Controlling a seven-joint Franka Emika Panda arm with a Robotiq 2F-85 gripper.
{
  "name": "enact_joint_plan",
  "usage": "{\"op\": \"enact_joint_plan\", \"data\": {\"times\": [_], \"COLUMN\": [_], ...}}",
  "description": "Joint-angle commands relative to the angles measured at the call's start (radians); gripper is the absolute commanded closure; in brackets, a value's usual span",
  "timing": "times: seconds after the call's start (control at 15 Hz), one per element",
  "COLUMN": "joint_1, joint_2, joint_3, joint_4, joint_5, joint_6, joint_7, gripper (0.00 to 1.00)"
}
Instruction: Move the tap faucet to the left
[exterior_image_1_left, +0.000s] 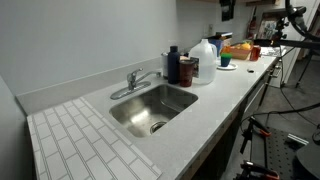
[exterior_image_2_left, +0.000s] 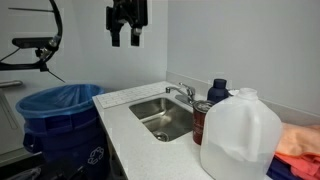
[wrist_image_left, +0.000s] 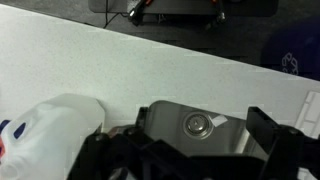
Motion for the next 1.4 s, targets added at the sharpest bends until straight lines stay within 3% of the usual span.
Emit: {"op": "enact_joint_plan", "data": {"times": [0.0,0.2,0.27,0.47,0.67,0.87,0.93,1.33], "joint_1": [0.035,0.048,0.048,0.054,0.054,0.043,0.019,-0.050], "joint_2": [0.082,0.145,0.067,0.110,0.127,0.208,0.181,0.332], "joint_3": [0.084,0.165,0.130,0.164,0.160,0.171,0.106,-0.029], "joint_4": [0.227,0.398,0.255,0.348,0.358,0.338,0.346,0.299], "joint_5": [0.042,0.024,0.020,0.019,0.019,0.012,0.027,0.022], "joint_6": [-0.086,-0.133,-0.061,-0.095,-0.095,-0.026,-0.062,0.018], "joint_7": [0.112,0.230,0.169,0.220,0.220,0.283,0.218,0.168], "gripper": [0.00,0.00,0.00,0.00,0.00,0.00,0.00,0.00]}}
